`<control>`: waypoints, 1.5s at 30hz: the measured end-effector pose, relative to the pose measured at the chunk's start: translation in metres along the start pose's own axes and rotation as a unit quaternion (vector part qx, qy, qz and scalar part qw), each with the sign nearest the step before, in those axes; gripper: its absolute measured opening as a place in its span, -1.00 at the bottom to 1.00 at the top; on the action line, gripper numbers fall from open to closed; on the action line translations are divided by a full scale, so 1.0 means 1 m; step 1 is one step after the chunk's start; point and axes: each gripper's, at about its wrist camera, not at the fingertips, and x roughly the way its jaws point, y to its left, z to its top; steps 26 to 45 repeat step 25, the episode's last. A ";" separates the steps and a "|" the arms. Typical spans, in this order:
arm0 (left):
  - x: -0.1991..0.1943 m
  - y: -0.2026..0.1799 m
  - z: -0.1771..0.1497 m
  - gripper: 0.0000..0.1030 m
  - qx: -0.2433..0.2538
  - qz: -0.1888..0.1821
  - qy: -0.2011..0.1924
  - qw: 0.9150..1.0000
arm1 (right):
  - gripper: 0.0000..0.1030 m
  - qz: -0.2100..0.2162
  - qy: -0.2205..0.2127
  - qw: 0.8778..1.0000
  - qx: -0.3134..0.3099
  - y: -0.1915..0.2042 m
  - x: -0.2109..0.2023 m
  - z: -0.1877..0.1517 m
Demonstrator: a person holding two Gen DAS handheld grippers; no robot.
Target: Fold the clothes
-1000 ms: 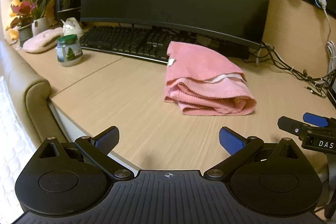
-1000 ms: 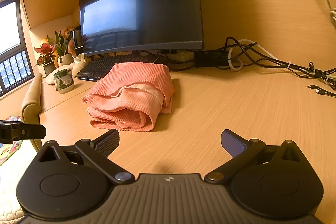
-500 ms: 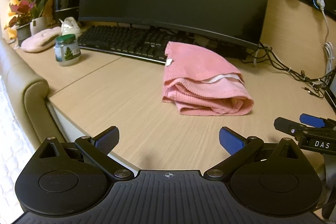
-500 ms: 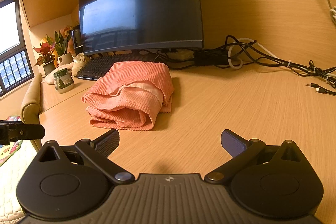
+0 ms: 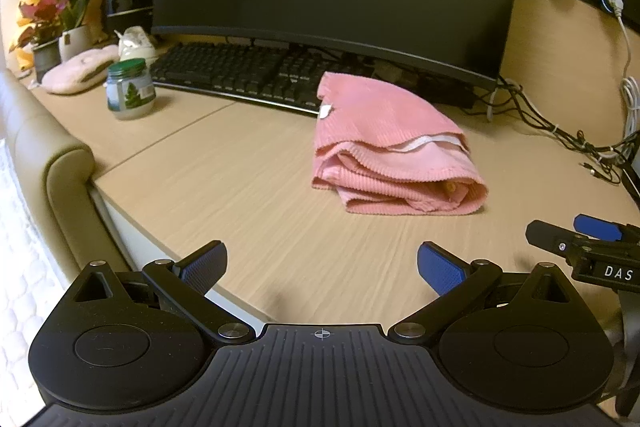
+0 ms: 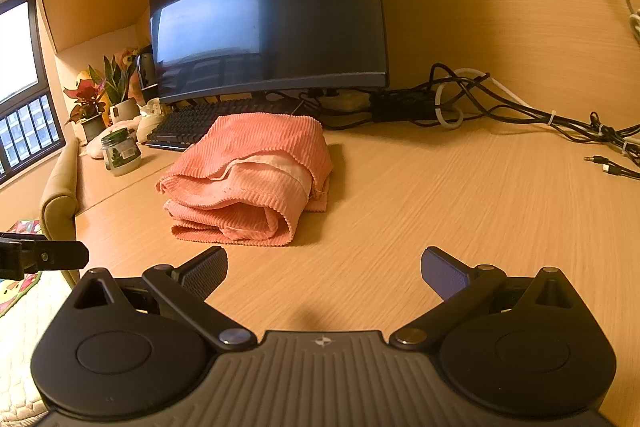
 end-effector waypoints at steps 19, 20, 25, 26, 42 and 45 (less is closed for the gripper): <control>-0.002 0.003 -0.002 1.00 0.004 0.006 0.001 1.000 | 1.00 -0.004 0.022 1.000 0.013 -0.005 0.006 0.004; -0.003 0.003 -0.001 1.00 0.004 0.006 0.000 1.000 | 1.00 -0.005 0.024 1.000 0.016 -0.006 0.006 0.005; -0.006 0.001 0.008 1.00 0.018 0.002 -0.014 1.000 | 1.00 -0.018 0.030 0.999 0.025 -0.004 -0.005 0.024; -0.006 0.001 0.008 1.00 0.018 0.002 -0.014 1.000 | 1.00 -0.018 0.030 0.999 0.025 -0.004 -0.005 0.024; -0.006 0.001 0.008 1.00 0.018 0.002 -0.014 1.000 | 1.00 -0.018 0.030 0.999 0.025 -0.004 -0.005 0.024; -0.006 0.001 0.008 1.00 0.018 0.002 -0.014 1.000 | 1.00 -0.018 0.030 0.999 0.025 -0.004 -0.005 0.024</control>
